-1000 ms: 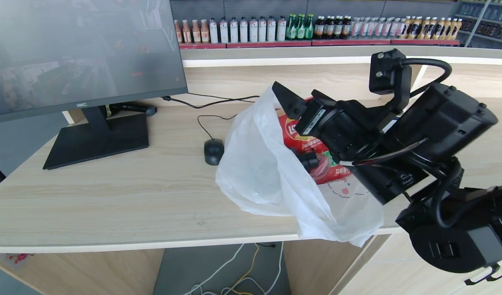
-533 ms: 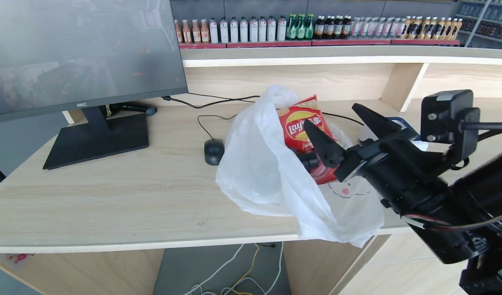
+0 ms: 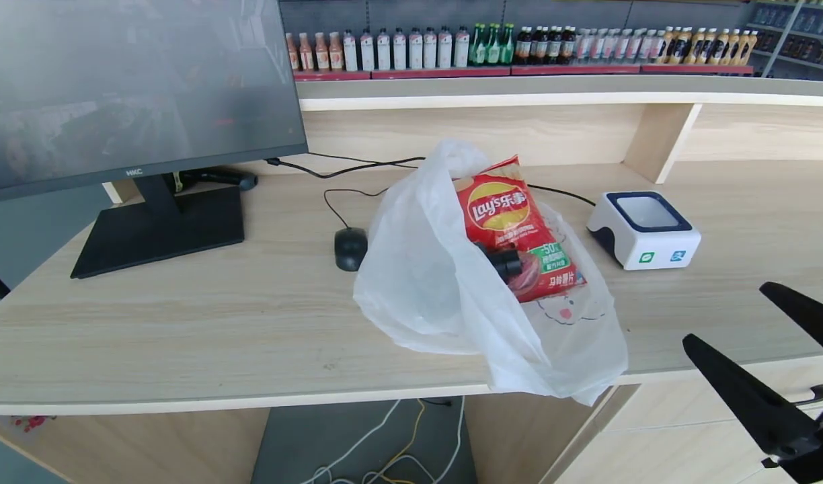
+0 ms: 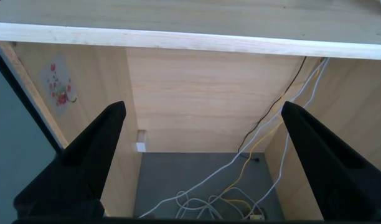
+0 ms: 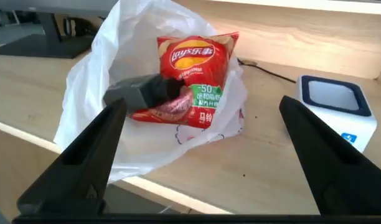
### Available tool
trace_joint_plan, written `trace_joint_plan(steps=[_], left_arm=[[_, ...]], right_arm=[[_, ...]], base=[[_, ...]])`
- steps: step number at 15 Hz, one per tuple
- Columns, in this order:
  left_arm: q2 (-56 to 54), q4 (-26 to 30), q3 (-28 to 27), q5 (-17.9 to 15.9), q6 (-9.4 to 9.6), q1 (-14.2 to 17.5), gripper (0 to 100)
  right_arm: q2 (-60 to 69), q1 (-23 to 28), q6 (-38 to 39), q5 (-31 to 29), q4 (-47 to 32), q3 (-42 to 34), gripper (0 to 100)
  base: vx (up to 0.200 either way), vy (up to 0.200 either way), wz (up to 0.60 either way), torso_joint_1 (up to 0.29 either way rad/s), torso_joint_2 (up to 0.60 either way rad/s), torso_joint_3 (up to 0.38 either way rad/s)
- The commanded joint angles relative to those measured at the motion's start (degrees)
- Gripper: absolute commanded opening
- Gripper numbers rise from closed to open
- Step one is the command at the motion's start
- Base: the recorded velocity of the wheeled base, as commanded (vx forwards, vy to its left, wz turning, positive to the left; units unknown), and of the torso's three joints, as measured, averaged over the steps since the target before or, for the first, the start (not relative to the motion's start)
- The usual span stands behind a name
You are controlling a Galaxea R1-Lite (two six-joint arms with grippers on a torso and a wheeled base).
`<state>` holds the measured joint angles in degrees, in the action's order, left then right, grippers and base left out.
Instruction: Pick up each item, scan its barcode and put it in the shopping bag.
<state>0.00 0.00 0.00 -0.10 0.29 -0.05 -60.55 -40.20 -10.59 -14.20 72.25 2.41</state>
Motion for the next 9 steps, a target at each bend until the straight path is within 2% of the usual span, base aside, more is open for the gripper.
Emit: trace_joint_plan(steps=[1, 2, 3, 5, 9], left_arm=[[0.0, 0.0, 0.0, 0.0, -0.03, 0.0, 100], [0.0, 0.0, 0.0, 0.0, -0.03, 0.0, 100], [0.0, 0.0, 0.0, 0.0, -0.12, 0.0, 100], [0.0, 0.0, 0.0, 0.0, -0.03, 0.0, 100], [0.0, 0.0, 0.0, 0.0, -0.03, 0.0, 100]], right_arm=[[33.5, 0.3, 1.0, -1.5, -35.8, -0.2, 100], [39.8, 0.3, 1.7, -1.4, -46.1, 1.2, 100], [44.9, 0.3, 3.4, -1.4, -53.2, 1.2, 100], [52.1, 0.2, 4.7, -1.1, -58.6, -2.2, 100], [57.2, 0.1, 5.9, 1.2, -69.9, -2.1, 100]], base=[[0.000, 0.000, 0.00, 0.000, 0.00, 0.000], [0.000, 0.000, 0.00, 0.000, 0.00, 0.000], [0.000, 0.000, 0.00, 0.000, 0.00, 0.000], [0.000, 0.000, 0.00, 0.000, 0.00, 0.000], [0.000, 0.000, 0.00, 0.000, 0.00, 0.000]])
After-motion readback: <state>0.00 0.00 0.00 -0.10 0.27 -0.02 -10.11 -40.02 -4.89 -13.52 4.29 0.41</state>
